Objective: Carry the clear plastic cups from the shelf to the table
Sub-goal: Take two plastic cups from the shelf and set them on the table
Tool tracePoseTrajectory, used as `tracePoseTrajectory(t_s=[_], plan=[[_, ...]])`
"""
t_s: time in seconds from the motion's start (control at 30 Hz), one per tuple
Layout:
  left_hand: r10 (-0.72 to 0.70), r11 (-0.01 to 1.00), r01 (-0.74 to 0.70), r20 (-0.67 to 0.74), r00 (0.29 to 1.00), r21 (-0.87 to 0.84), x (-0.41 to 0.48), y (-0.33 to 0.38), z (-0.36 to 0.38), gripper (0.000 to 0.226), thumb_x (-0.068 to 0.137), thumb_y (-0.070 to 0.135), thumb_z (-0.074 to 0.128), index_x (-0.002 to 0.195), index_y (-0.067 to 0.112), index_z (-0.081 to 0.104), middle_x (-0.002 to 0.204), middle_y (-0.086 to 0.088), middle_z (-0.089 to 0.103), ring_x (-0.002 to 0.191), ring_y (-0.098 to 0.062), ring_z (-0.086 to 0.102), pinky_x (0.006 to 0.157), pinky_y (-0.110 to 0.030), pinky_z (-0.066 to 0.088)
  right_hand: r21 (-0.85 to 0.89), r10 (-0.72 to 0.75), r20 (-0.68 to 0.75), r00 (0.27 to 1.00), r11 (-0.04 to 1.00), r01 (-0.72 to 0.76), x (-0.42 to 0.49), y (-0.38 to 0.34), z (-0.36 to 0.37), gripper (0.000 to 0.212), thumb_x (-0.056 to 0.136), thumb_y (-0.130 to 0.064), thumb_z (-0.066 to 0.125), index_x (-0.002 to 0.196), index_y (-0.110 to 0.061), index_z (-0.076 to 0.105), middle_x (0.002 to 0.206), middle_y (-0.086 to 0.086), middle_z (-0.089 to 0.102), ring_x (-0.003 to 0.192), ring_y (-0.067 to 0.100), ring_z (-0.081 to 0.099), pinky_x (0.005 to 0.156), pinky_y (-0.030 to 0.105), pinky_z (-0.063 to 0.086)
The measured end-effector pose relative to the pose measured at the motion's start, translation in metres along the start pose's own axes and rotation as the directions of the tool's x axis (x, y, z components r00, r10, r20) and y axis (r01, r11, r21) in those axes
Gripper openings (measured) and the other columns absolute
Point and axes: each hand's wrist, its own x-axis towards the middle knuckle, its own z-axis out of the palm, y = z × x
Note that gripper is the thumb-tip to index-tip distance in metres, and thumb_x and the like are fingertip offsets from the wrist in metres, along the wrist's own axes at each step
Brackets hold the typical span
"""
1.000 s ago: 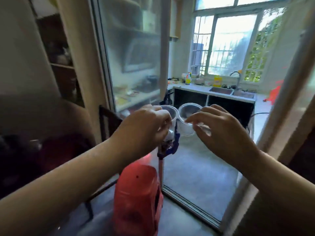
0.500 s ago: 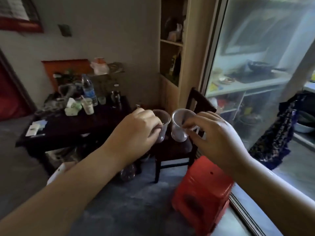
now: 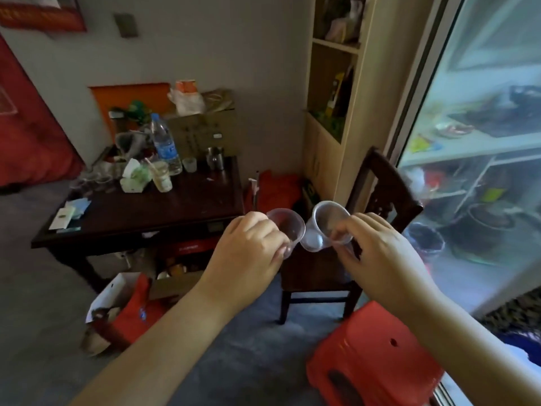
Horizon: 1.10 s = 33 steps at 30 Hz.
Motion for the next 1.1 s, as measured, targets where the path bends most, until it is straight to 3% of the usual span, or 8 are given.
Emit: tracePoseTrajectory(t_s=[0.23,0.37,0.57,0.87,1.1], plan=[[-0.119,0.992,0.121,-0.056,0.991,0.032,0.045,-0.047,0.036,0.019,0.087,0.024,0.048,0.078,0.021,0.064,0.081,0.008,0.063,0.093,-0.014,0.051,0.087,-0.026,0.035,0.030,-0.092,0.058,0.994,0.995,0.091,0.078,0.051,0.034,0.014,0.078,-0.011,0.068,0.087,-0.017,0.059,0.083,-0.013,0.052,0.083,0.009,0.050,0.065,0.026,0.044],[-0.214,0.970,0.224,-0.108,0.971,0.092,0.048,-0.098,0.037,0.016,0.087,0.022,0.052,0.077,0.020,0.064,0.080,0.007,0.063,0.093,-0.017,0.052,0.085,-0.024,0.032,0.059,-0.159,0.134,0.978,0.987,0.152,0.128,0.045,0.082,0.017,0.078,-0.012,0.069,0.091,-0.018,0.059,0.087,-0.011,0.057,0.087,0.011,0.053,0.066,0.025,0.047],[-0.343,0.915,0.360,-0.120,0.932,0.182,0.043,-0.205,0.034,0.012,0.082,0.021,0.054,0.082,0.021,0.066,0.082,0.006,0.065,0.093,-0.020,0.055,0.082,-0.031,0.039,0.157,-0.272,0.220,0.937,0.958,0.241,0.209,0.021,0.168,0.016,0.079,-0.012,0.068,0.091,-0.018,0.059,0.088,-0.009,0.059,0.088,0.013,0.054,0.069,0.023,0.045],[-0.409,0.893,0.414,-0.068,0.910,0.176,0.057,-0.402,0.062,0.010,0.084,0.020,0.056,0.086,0.019,0.066,0.085,0.006,0.065,0.094,-0.018,0.055,0.079,-0.029,0.043,0.202,-0.193,0.256,0.947,0.969,0.143,0.345,-0.012,0.316,0.016,0.080,-0.012,0.064,0.092,-0.021,0.058,0.092,-0.012,0.059,0.089,0.006,0.051,0.069,0.021,0.046],[-0.366,0.928,0.363,0.024,0.930,0.085,0.089,-0.497,0.111,0.015,0.085,0.021,0.052,0.086,0.017,0.065,0.081,0.003,0.065,0.087,-0.018,0.055,0.075,-0.029,0.043,0.172,-0.165,0.288,0.943,0.978,0.118,0.400,-0.003,0.393,0.019,0.080,-0.005,0.063,0.094,-0.017,0.059,0.092,-0.006,0.062,0.091,0.014,0.053,0.065,0.031,0.051]])
